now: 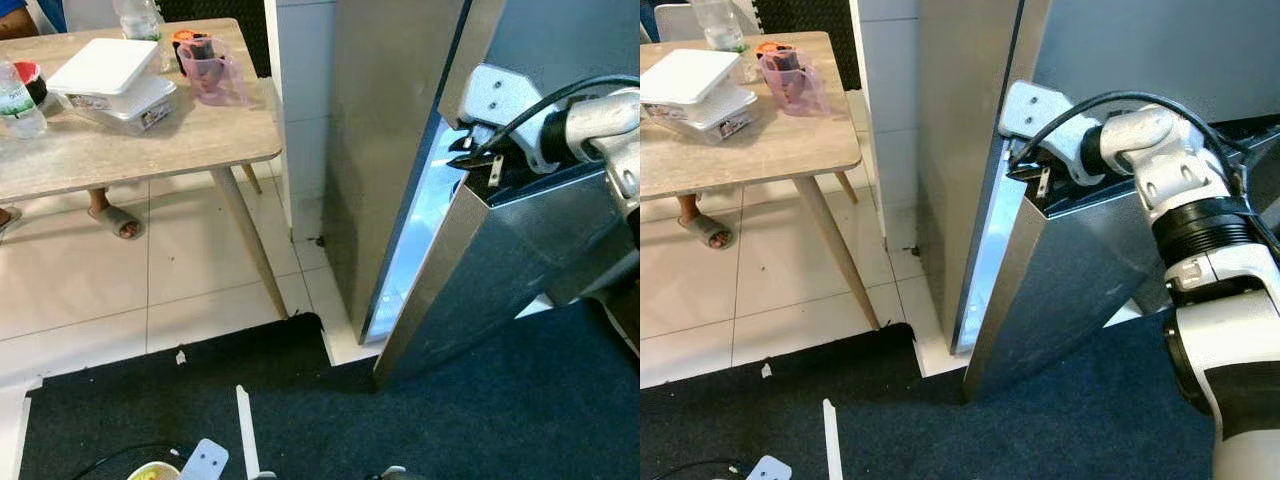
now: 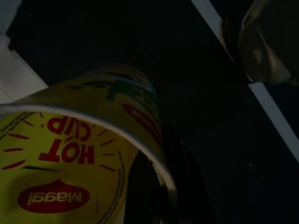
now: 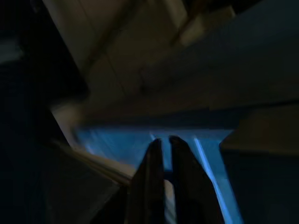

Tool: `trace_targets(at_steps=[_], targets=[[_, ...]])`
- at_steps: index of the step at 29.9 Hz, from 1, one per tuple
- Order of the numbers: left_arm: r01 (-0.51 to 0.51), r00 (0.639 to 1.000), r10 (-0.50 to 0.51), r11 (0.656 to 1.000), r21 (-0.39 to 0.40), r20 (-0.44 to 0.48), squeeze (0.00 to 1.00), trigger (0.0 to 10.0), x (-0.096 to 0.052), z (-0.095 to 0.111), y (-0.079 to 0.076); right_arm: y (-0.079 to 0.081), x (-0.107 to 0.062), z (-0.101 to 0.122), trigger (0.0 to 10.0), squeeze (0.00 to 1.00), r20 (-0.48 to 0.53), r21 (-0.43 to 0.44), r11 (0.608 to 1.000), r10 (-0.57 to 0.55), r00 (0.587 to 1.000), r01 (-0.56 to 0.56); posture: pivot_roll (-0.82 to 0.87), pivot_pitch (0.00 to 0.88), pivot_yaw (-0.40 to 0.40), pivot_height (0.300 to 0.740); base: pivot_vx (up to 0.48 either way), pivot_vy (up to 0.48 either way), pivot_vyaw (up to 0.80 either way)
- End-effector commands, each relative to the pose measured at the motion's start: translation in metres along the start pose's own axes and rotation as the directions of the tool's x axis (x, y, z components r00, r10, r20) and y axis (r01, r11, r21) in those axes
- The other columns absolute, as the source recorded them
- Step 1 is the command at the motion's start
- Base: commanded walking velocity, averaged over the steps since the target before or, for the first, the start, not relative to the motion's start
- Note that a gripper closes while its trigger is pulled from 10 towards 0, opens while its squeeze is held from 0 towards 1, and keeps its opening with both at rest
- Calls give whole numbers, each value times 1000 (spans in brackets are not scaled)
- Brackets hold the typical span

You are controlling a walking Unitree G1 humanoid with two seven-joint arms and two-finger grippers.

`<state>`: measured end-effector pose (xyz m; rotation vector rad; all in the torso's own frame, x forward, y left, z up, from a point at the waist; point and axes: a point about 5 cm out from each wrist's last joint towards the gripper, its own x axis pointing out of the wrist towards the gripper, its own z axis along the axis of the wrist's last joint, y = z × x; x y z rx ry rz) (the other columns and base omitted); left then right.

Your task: Restocking fridge

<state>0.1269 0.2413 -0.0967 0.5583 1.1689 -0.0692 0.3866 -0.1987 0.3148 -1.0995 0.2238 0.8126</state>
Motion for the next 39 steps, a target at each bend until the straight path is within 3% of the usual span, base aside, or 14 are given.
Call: trace_targets(at_steps=[1,2,5,9,12,13,18,22,24,28,29,31,33,39], targets=[[-2,999,3,1000,16,-43,0,10000,-1,-14,0,8,-2,-29,0,0,-152,29,999,32,988,-28,-92,136,-93,740,0,0,0],[-1,999,2,1000,16,-43,0,10000,-2,-14,0,10,-4,-35,10000,0,-196,8,999,50,979,-49,-93,138,-94,740,0,0,0],[7,999,-6,1000,15,-43,0,10000,-2,-14,-3,16,-14,-51,10000,0,-292,-13,990,133,947,-143,-96,138,-96,740,0,0,0],[12,999,-11,1000,11,-42,0,10000,-2,-14,-5,21,-21,-55,10000,0,-319,-18,975,206,925,-223,-96,139,-97,740,0,0,0],[20,999,-19,1000,6,-41,0,10000,-2,-14,-8,27,-36,-61,10000,0,-347,-21,941,309,885,-337,-97,138,-97,740,0,0,0],[32,999,-32,999,1,-43,0,10000,-2,-15,-13,23,-54,-67,10000,0,-386,-5,931,334,860,-364,-97,138,-97,740,0,0,0],[38,998,-38,999,-1,-45,0,10000,-3,-16,-15,16,-67,-74,10000,0,-443,6,945,296,846,-328,-97,138,-97,740,0,0,0],[46,998,-47,999,-3,-49,0,10000,-3,-17,-17,-2,-107,-103,10000,0,-642,23,990,119,757,-137,-104,140,-101,740,0,0,0],[47,998,-47,999,-3,-49,0,10000,-3,-17,-17,-2,-111,-106,10000,0,-659,27,992,108,745,-120,-104,140,-101,740,0,0,0],[49,998,-49,999,-6,-49,0,10000,-3,-17,-17,4,-102,-97,10000,0,-535,55,987,159,830,-154,-105,139,-98,740,0,0,0],[49,998,-49,999,-6,-49,0,10000,-3,-17,-16,8,-91,-86,10000,0,-423,50,980,196,885,-193,-108,139,-94,740,0,0,0],[50,998,-50,999,-4,-49,0,10000,-3,-17,-16,15,-74,-64,10000,0,-233,24,965,261,937,-262,-107,138,-91,740,0,0,0],[50,998,-50,999,-3,-47,0,10000,-3,-16,-15,25,-60,-44,10000,0,-68,-4,947,320,945,-321,-107,138,-91,740,0,0,0],[53,998,-53,999,-2,-43,0,10000,-3,-15,-15,54,-20,-34,10000,0,5,-14,931,365,931,-364,-106,136,-88,740,0,0,0]])
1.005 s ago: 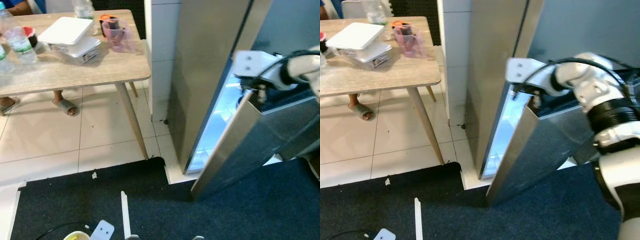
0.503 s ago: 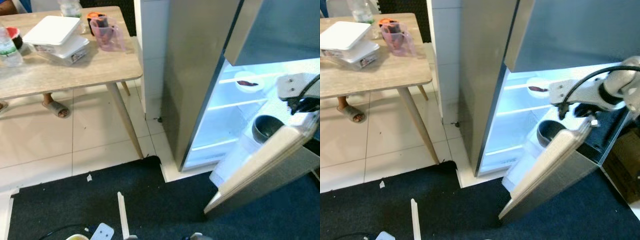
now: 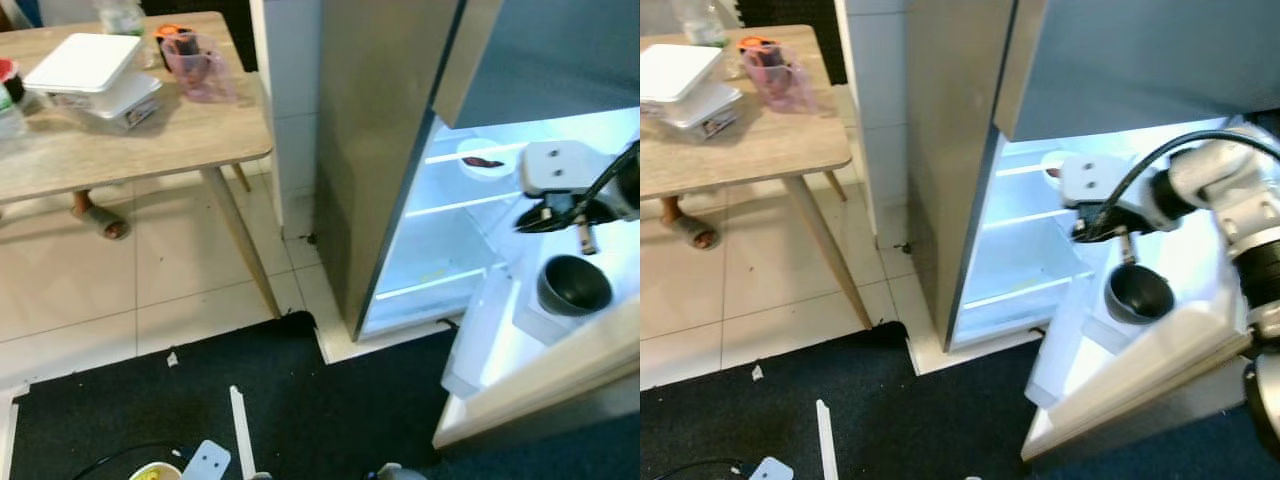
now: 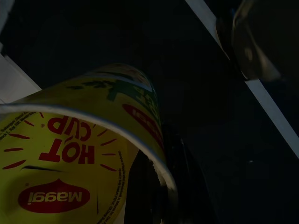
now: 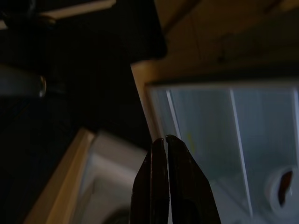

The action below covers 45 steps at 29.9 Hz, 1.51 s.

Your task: Restocking fridge

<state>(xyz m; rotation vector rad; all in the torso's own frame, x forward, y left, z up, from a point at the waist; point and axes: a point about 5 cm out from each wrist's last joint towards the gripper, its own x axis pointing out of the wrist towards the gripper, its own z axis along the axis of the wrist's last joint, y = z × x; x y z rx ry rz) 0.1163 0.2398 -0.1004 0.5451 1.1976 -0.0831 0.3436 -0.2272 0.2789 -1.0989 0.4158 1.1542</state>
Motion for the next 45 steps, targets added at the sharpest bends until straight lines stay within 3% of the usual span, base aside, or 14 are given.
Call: trace_targets(at_steps=[1,6,7,12,17,21,28,32,35,36,38,42,44,45], targets=[[31,999,-31,1000,1,-21,0,10000,-1,-6,-9,6,14,-1,10000,0,7,22,1000,5,1000,-5,-106,136,-88,740,0,0,0],[33,999,-33,999,0,-21,0,10000,-1,-6,-10,19,37,3,10000,0,32,48,999,24,999,-25,-103,135,-92,740,0,0,0],[35,999,-35,999,-1,-22,0,10000,-1,-6,-11,35,56,2,10000,0,11,66,996,52,999,-53,-103,135,-92,740,0,0,0],[38,999,-39,999,-5,-24,0,10000,-1,-7,-12,70,98,-11,10000,0,-51,124,985,124,991,-117,-94,131,-96,740,0,0,0],[39,999,-39,999,-9,-23,0,10000,-1,-7,-13,94,125,-32,10000,0,-124,235,969,110,986,-79,-94,128,-94,740,0,0,0],[39,999,-39,999,-8,-23,0,10000,-1,-7,-13,107,131,-47,10000,0,-165,311,949,116,979,-60,-94,129,-94,740,0,0,0],[38,999,-38,999,-12,-24,0,10000,-1,-7,-13,116,126,-96,10000,0,-351,439,879,-21,936,184,-96,132,-103,740,0,0,0],[45,999,-46,999,-14,-26,0,10000,-2,-8,-16,104,108,-122,10000,0,-467,462,773,-204,861,434,-96,133,-101,740,0,0,0],[46,999,-47,999,-14,-26,0,10000,-2,-8,-17,101,102,-126,10000,0,-485,455,747,-248,838,485,-96,133,-101,740,0,0,0],[48,998,-49,999,-15,-27,0,10000,-2,-9,-17,97,87,-140,10000,0,-550,454,664,-315,773,594,-96,133,-101,740,0,0,0],[49,998,-49,999,-15,-28,0,10000,-2,-9,-17,98,75,-152,10000,0,-608,449,598,-341,717,664,-96,133,-101,740,0,0,0],[49,998,-49,999,-14,-28,0,10000,-2,-9,-17,100,70,-156,10000,0,-625,446,575,-348,698,686,-96,133,-101,740,0,0,0],[47,999,-47,999,-15,-27,0,10000,-2,-9,-17,112,49,-178,10000,0,-719,415,472,-354,598,778,-93,134,-100,740,0,0,0],[47,999,-47,999,-15,-27,0,10000,-2,-9,-17,112,49,-178,10000,0,-719,415,472,-354,598,778,-93,134,-100,740,0,0,0]])
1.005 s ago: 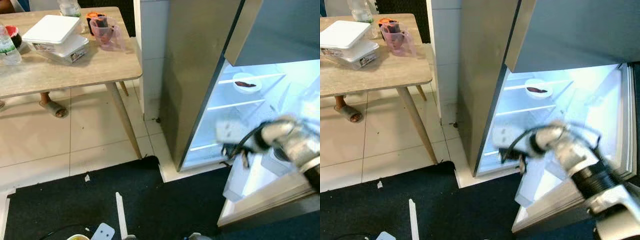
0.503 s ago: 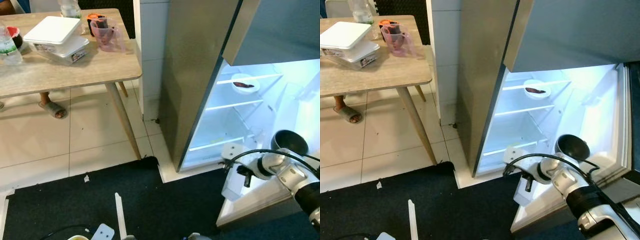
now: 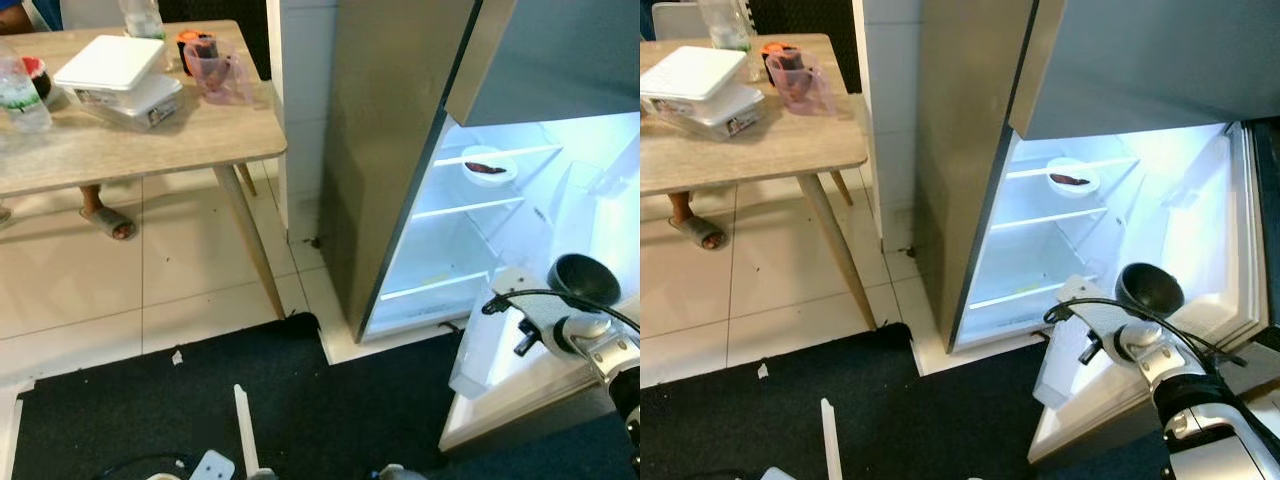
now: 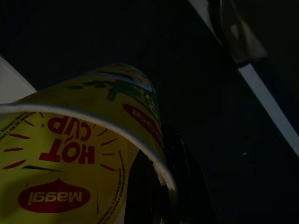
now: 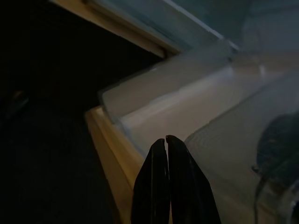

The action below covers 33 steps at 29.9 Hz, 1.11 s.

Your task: Restocking fridge

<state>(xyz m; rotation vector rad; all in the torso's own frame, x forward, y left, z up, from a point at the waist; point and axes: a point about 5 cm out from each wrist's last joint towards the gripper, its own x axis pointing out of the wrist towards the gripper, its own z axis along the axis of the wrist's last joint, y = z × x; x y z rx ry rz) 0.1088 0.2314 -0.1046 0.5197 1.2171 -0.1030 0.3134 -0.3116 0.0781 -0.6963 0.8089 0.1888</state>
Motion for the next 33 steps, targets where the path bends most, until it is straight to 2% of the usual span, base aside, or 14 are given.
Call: trace_targets(at_steps=[1,3,4,6,12,14,15,17,19,21,24,30,31,33], targets=[[13,1000,-14,1000,-7,-16,0,10000,-1,-5,-5,-55,-25,-29,10000,0,-87,94,950,-290,953,297,-92,134,-98,740,0,0,0],[13,1000,-13,1000,-7,-16,0,10000,-1,-5,-5,-61,-29,-38,10000,0,-113,117,933,-327,938,339,-92,134,-98,740,0,0,0],[13,1000,-13,1000,-5,-16,0,10000,-1,-5,-4,-70,-37,-53,10000,0,-162,136,901,-389,907,411,-94,133,-93,740,0,0,0],[12,1000,-13,1000,-4,-17,0,10000,-1,-5,-4,-72,-39,-58,10000,0,-178,142,892,-404,897,429,-97,133,-91,740,0,0,0],[12,1000,-12,1000,-1,-18,0,10000,-1,-5,-3,-62,-36,-71,10000,0,-199,166,918,-326,924,360,-99,132,-90,740,0,0,0],[15,1000,-15,1000,1,-15,0,10000,0,-4,-3,-30,-23,-74,10000,0,-182,155,978,-107,977,136,-100,132,-90,740,0,0,0],[15,1000,-15,1000,1,-15,0,10000,0,-4,-3,-30,-23,-74,10000,0,-182,155,978,-107,977,136,-100,132,-90,740,0,0,0],[16,1000,-16,1000,1,-11,0,10000,0,-3,-4,-3,-14,-73,10000,0,-159,127,990,81,984,-61,-100,133,-90,740,0,0,0],[19,1000,-19,1000,-7,-4,0,10000,0,-1,-5,27,-6,-73,10000,0,-137,117,965,250,959,-235,-99,133,-88,740,0,0,0],[19,1000,-19,1000,-9,-3,0,10000,0,-1,-5,32,-5,-73,10000,0,-132,117,958,275,953,-260,-99,133,-88,740,0,0,0],[27,1000,-27,999,-18,-1,0,10000,0,-1,-5,53,2,-72,10000,0,-105,113,950,303,947,-291,-99,133,-88,740,0,0,0],[35,999,-35,999,-32,1,0,10000,0,0,-6,84,12,-66,10000,0,-7,231,933,287,958,-278,-101,130,-88,740,0,0,0],[37,999,-37,999,-36,4,0,10000,0,1,-7,99,15,-68,10000,0,25,280,919,282,959,-278,-101,130,-88,740,0,0,0],[38,999,-38,999,-38,5,0,10000,0,2,-7,105,15,-69,10000,0,35,292,917,274,961,-272,-101,130,-88,740,0,0,0]])
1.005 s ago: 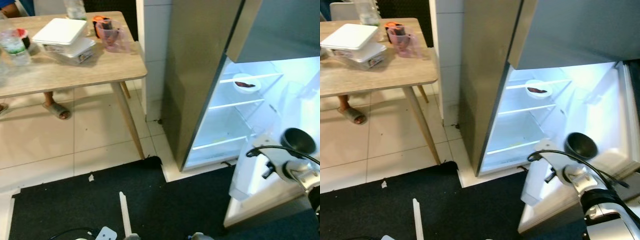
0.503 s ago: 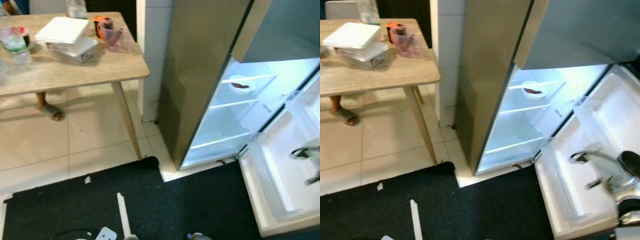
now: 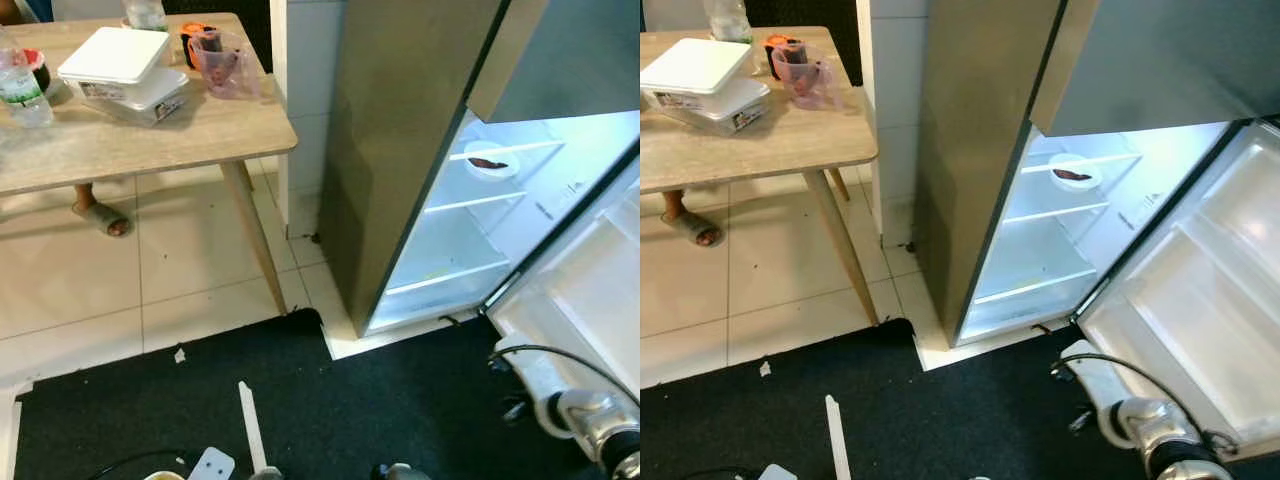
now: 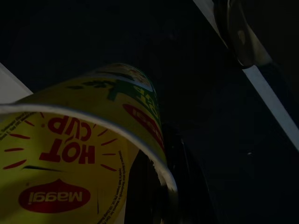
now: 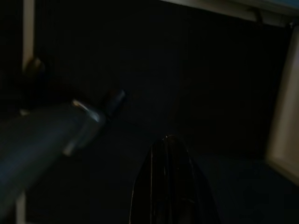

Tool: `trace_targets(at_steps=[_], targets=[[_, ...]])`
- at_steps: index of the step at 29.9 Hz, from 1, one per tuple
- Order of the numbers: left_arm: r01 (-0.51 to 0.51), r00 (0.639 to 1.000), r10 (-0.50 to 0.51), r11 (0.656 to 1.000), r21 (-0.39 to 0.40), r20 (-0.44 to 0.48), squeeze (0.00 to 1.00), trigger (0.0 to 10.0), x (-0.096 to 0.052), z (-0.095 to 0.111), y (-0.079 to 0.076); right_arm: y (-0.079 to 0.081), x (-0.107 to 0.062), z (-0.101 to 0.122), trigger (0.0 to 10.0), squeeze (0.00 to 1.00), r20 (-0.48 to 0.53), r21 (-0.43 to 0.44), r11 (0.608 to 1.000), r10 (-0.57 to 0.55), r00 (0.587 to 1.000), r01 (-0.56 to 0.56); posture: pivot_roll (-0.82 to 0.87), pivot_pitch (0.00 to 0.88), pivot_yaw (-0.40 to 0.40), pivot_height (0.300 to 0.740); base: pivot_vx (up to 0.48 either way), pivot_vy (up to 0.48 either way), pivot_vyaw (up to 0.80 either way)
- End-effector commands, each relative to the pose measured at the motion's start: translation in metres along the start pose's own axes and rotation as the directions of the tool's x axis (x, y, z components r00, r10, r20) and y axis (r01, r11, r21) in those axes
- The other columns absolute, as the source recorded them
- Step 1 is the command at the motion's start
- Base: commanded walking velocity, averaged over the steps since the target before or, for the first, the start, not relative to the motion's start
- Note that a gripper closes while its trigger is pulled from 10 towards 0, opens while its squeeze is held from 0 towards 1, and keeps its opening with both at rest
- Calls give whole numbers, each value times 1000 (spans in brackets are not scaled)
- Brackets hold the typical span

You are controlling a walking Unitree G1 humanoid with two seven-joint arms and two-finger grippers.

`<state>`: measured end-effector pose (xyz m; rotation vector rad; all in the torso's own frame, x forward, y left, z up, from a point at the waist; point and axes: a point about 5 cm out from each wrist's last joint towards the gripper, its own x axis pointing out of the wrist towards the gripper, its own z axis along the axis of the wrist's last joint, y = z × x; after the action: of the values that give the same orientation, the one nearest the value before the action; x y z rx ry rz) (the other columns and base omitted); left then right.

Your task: Restocking fridge

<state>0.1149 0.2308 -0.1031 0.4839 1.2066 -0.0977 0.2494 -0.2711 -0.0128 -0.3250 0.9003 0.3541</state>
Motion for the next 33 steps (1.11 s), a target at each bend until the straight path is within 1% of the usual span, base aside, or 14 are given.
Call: trace_targets(at_steps=[1,2,3,4,6,7,10,12,15,21,26,27,28,33], targets=[[29,1000,-29,1000,-7,-8,0,10000,-1,-4,-10,8,2,-19,10000,0,0,105,994,-24,1000,24,-103,126,-87,740,0,0,0],[29,1000,-29,1000,-7,-8,0,10000,-1,-4,-10,8,2,-19,10000,0,0,105,994,-24,1000,24,-103,126,-87,740,0,0,0],[32,999,-32,999,-7,-6,0,10000,-1,-3,-11,16,4,-26,10000,0,6,178,983,-37,999,35,-101,124,-87,740,0,0,0],[38,999,-38,999,-7,-3,0,10000,-1,-2,-13,33,8,-46,10000,0,-35,320,945,-54,998,63,-97,123,-85,740,0,0,0],[40,999,-40,999,-7,-1,0,10000,-1,-1,-14,40,9,-54,10000,0,-56,348,934,-59,997,75,-97,123,-85,740,0,0,0],[41,999,-41,999,-8,0,0,10000,0,-1,-14,48,9,-66,10000,0,-92,403,911,-60,994,92,-94,122,-84,740,0,0,-800],[42,999,-42,999,-9,2,0,10000,0,0,-14,56,9,-76,10000,0,-123,425,899,-61,991,109,-94,122,-84,740,0,0,-800],[41,999,-41,999,-7,5,0,10000,0,0,-13,71,7,-97,10000,0,-194,427,893,-64,979,143,-75,114,-72,740,0,0,-800],[46,999,-47,999,16,4,0,10000,0,0,-10,83,4,-111,10000,0,-238,438,883,-68,969,170,-73,98,-57,740,0,0,-800],[50,999,-50,998,27,9,0,10000,0,2,-8,89,4,-115,10000,0,-251,442,878,-72,965,181,-67,80,-48,740,0,0,-792],[39,999,-40,998,49,27,0,10000,1,9,-3,90,7,-110,10000,0,-239,445,876,-86,967,187,-61,72,-35,740,0,0,-788],[36,999,-38,998,60,31,0,10000,1,11,-2,88,8,-107,10000,0,-231,448,872,-102,968,199,-62,69,-28,740,0,0,-788],[32,999,-35,997,73,30,0,10000,1,11,0,81,9,-102,10000,0,-220,473,849,-143,965,234,-65,64,-19,740,0,0,-788],[24,999,-25,998,59,20,0,10000,1,9,7,69,8,-94,10000,0,-197,470,840,-199,960,270,-70,63,-20,740,0,0,-788]])
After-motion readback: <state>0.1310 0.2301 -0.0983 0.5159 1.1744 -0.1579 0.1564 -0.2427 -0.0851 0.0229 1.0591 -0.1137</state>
